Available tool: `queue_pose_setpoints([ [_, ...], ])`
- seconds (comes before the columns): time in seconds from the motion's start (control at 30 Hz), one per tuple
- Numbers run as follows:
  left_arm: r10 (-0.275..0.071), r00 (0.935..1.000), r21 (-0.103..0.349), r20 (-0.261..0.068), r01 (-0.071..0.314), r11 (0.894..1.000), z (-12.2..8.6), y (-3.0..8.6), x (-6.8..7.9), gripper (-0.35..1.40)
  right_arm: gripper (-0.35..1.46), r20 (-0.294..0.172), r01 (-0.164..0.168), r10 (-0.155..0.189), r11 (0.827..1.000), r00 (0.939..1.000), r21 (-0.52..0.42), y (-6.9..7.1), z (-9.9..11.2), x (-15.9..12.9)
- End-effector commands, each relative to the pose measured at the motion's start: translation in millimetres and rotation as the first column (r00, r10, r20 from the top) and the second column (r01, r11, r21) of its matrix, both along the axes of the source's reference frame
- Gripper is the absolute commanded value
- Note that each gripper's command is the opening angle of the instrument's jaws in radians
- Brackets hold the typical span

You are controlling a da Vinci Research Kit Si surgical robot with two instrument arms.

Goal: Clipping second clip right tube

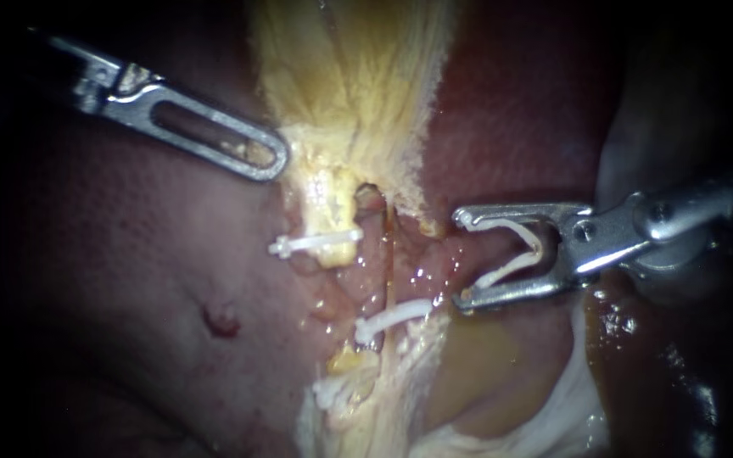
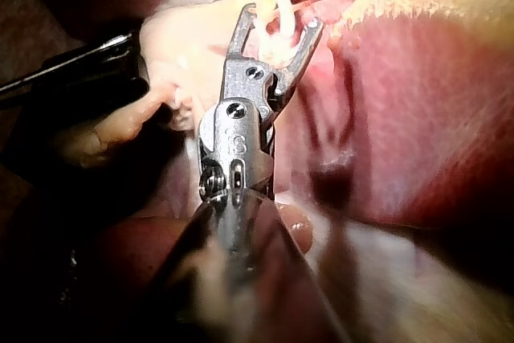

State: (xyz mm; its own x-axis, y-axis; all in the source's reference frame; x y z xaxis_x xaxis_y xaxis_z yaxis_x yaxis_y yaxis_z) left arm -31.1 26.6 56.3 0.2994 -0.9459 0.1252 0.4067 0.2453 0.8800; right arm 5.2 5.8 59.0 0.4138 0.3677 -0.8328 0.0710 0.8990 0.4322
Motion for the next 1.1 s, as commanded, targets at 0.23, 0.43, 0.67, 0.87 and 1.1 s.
queue_pose_setpoints([
  [0.23,-0.004,1.0000,-0.002,0.001,0.004,1.000,-0.5,-0.2,0.3,-0.35,0.50,-0.001,0.001,-0.001,1.000,1.0000,0.001,0.0,0.0,0.2],
  [0.43,-0.004,1.0000,-0.004,0.000,0.004,1.000,-0.3,-0.4,0.3,-0.35,0.50,-0.008,0.012,-0.012,1.000,0.9999,0.002,-0.5,0.6,0.8],
  [0.67,-0.004,1.0000,-0.005,0.000,0.004,1.000,-0.1,-0.4,0.3,-0.35,0.50,-0.007,0.013,-0.013,0.997,0.9999,0.071,-2.0,2.7,2.3],
  [0.87,-0.004,1.0000,-0.005,0.000,0.004,1.000,0.0,-0.5,0.3,-0.35,0.50,0.002,0.010,-0.010,0.986,0.9999,0.169,-3.0,5.5,3.6],
  [1.1,-0.004,1.0000,-0.005,0.000,0.004,1.000,0.0,-0.5,0.3,-0.35,0.50,0.015,0.001,-0.004,0.977,0.9999,0.213,-4.0,8.9,5.3],
])
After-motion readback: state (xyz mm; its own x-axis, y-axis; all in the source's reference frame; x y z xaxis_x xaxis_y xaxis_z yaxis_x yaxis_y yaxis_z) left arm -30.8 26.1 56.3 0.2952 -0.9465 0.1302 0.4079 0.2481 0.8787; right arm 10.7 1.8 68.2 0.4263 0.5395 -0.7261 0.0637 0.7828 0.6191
